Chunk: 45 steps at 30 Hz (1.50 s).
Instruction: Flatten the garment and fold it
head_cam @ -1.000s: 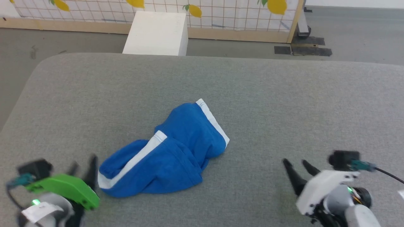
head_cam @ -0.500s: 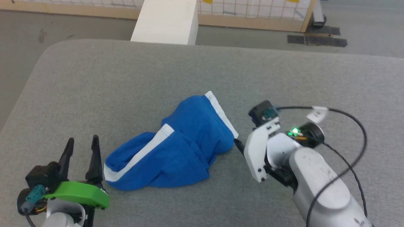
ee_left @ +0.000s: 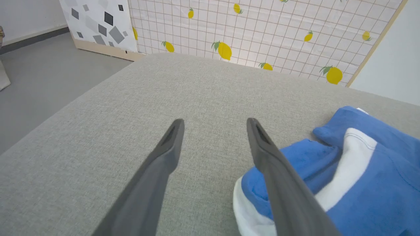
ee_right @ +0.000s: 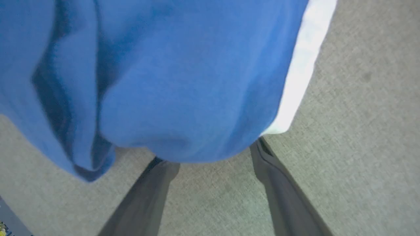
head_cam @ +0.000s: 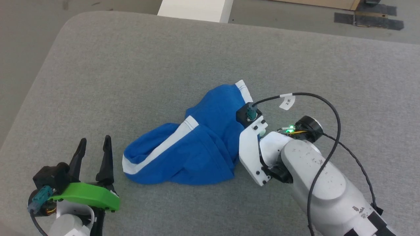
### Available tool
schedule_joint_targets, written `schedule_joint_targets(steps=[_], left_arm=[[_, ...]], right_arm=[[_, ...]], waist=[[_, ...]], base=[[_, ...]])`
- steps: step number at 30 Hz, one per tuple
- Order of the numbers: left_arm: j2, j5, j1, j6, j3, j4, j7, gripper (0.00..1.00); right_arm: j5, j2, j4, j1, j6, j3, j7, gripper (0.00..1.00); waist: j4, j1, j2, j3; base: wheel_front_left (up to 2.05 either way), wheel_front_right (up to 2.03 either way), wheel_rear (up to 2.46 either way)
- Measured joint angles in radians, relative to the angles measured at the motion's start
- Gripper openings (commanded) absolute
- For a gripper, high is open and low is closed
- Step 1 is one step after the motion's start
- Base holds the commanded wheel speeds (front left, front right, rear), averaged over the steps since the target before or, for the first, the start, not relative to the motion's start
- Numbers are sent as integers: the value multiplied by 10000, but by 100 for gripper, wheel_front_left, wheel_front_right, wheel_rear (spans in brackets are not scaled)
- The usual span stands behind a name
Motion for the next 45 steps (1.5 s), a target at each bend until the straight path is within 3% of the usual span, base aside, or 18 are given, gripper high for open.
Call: schedule_joint_targets(steps=[3, 6, 12, 17, 19, 21, 24, 25, 29, 32, 38, 41, 45], left_arm=[[-59, 13, -3, -82, 92, 165, 0, 100], [-63, 35, -12, -96, 163, 259, 0, 100], [-176, 151, -17, -130, 293, 234, -2, 100], [-228, 236, 291, -140, 420, 194, -2, 100], [-257, 284, 404, -138, 451, 167, -2, 100], [-286, 284, 473, -125, 483, 130, -4, 100], [-341, 284, 539, -125, 466, 144, -4, 100], [-376, 284, 538, -125, 453, 151, -4, 100], [-420, 284, 538, -125, 364, 196, -4, 100], [-431, 282, 538, -125, 337, 199, -4, 100], [-439, 278, 512, -127, 157, 211, -2, 100], [-435, 188, 486, -127, 125, 261, -2, 100], [-384, 92, 393, -130, 115, 347, -2, 100]], right_arm=[[245, 33, 42, -13, 0, -125, -711, 0], [495, 48, 121, -13, 4, -930, -1847, 0], [535, 33, -115, 160, 4, -3743, -4034, 0], [-357, 42, -1104, 1837, 4, -6556, -4493, 0], [-506, 8, -1536, 2877, 0, -7664, -4203, 0], [-537, -48, -1716, 3801, 2, -8086, -3649, 0], [-226, 4, -1935, 4777, 4, -8247, -3133, 0], [-33, 42, -2497, 4914, 2, -8370, -3680, 100], [-171, -17, -3590, 4875, 2, -8677, -4734, 100], [-316, -19, -4366, 4570, 2, -7877, -4594, 100], [-667, 19, -4380, 3232, 2, -5653, -2242, 100], [-913, 23, -3747, 2686, 2, -4995, -1085, 100], [-1325, 27, -2968, 2150, 2, -4654, -316, 100]], waist=[[39, 0, 0, -4], [-9, 0, 0, -122], [-184, 1, 0, -580], [-399, 0, 0, -970], [-500, 0, 0, -1104], [-612, 0, 1, -1175], [-781, 0, 0, -1243], [-892, 0, 1, -1295], [-914, 0, 1, -1414], [-914, 0, 0, -1456], [-830, 0, 0, -1309], [-733, 0, 0, -1142], [-657, 0, 0, -918]], base=[[0, 0, 0], [0, 0, 0], [0, 0, 0], [0, 0, 0], [0, 0, 0], [0, 0, 0], [0, 0, 0], [0, 0, 0], [0, 0, 0], [0, 0, 0], [0, 0, 0], [0, 0, 0], [0, 0, 0]])
